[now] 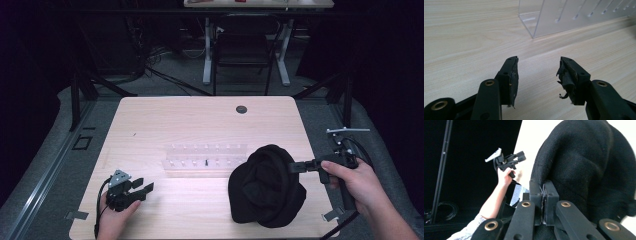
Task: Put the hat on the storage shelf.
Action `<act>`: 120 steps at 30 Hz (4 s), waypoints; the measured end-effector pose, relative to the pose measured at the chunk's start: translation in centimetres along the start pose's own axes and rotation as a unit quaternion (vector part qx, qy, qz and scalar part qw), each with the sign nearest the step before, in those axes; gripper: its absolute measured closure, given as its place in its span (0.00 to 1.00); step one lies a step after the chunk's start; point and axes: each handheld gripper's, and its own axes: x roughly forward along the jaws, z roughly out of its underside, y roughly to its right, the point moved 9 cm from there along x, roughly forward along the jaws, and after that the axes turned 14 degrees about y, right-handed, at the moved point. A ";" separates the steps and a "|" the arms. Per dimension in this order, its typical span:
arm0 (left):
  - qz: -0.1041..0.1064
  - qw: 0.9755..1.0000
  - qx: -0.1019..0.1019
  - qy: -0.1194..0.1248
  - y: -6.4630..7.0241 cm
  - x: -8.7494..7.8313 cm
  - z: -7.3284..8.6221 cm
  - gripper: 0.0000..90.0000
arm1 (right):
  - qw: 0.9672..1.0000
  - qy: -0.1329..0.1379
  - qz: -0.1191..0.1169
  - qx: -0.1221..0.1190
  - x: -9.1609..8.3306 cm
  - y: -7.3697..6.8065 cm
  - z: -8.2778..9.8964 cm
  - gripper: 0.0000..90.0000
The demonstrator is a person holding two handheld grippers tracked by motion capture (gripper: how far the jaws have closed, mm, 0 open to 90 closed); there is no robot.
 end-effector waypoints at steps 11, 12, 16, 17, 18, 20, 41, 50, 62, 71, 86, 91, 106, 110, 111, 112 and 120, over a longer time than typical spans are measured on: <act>0.001 1.000 0.000 0.000 0.0 0.0 0.0 0.56 | 1.000 0.019 -0.003 -0.009 -1.1 -1.6 -1.4 0.98; 0.001 1.000 -0.001 -0.001 0.0 0.0 0.0 0.56 | 1.000 0.024 -0.003 -0.008 -1.3 -1.7 -1.6 0.98; 0.002 1.000 0.000 0.001 0.0 0.0 0.0 0.55 | 0.999 0.041 -0.010 -0.006 -1.9 -2.1 -2.3 0.98; 0.004 1.000 -0.001 0.000 0.1 -0.1 -0.1 0.55 | 0.999 0.045 -0.012 -0.007 -2.1 -2.2 -2.5 0.98; 0.003 1.000 0.000 0.002 0.1 -0.1 -0.1 0.54 | 0.999 0.048 -0.015 -0.008 -2.3 -2.3 -2.7 0.98; 0.003 1.000 0.000 0.003 0.0 -0.1 -0.1 0.54 | 0.998 0.054 -0.018 -0.008 -2.6 -2.6 -3.1 0.98; 0.018 1.000 -0.003 0.006 0.3 0.1 -0.1 0.46 | 0.995 0.093 -0.024 -0.021 -2.2 -5.2 -6.2 0.98; 0.003 1.000 -0.011 0.008 -0.2 0.0 -0.2 0.46 | 0.995 0.099 -0.023 -0.024 -1.2 -5.9 -7.1 0.98; -0.007 1.000 -0.011 0.013 -0.5 0.1 -0.3 0.43 | 0.994 0.103 -0.025 -0.030 0.3 -6.8 -8.5 0.98; -0.022 0.999 -0.015 0.024 -1.0 -0.3 -0.7 0.43 | 0.993 0.107 -0.026 -0.040 1.9 -7.8 -9.6 0.98; -0.020 0.999 -0.019 0.019 -1.2 -0.4 -0.6 0.43 | 0.993 0.100 -0.032 -0.047 4.7 -9.2 -10.8 0.98; -0.019 0.999 -0.013 0.024 -1.1 -0.4 -0.7 0.44 | 0.993 0.100 -0.035 -0.045 5.5 -9.6 -11.0 0.98; -0.017 1.000 -0.005 0.018 -1.0 -0.3 -0.6 0.44 | 0.993 0.100 -0.044 -0.037 8.0 -10.1 -11.5 0.98; -0.017 1.000 -0.005 0.019 -0.9 -0.2 -0.7 0.44 | 0.994 0.098 -0.041 -0.035 8.8 -10.2 -11.6 0.98; -0.018 1.000 -0.005 0.018 -0.9 -0.2 -0.7 0.44 | 0.994 0.097 -0.043 -0.035 9.0 -10.2 -11.6 0.98; -0.017 1.000 -0.004 0.016 -0.9 -0.2 -0.6 0.44 | 0.994 0.099 -0.043 -0.034 9.2 -10.3 -11.7 0.98; -0.014 1.000 -0.003 0.018 -0.9 -0.1 -0.7 0.44 | 0.994 0.098 -0.041 -0.033 10.3 -10.4 -11.9 0.98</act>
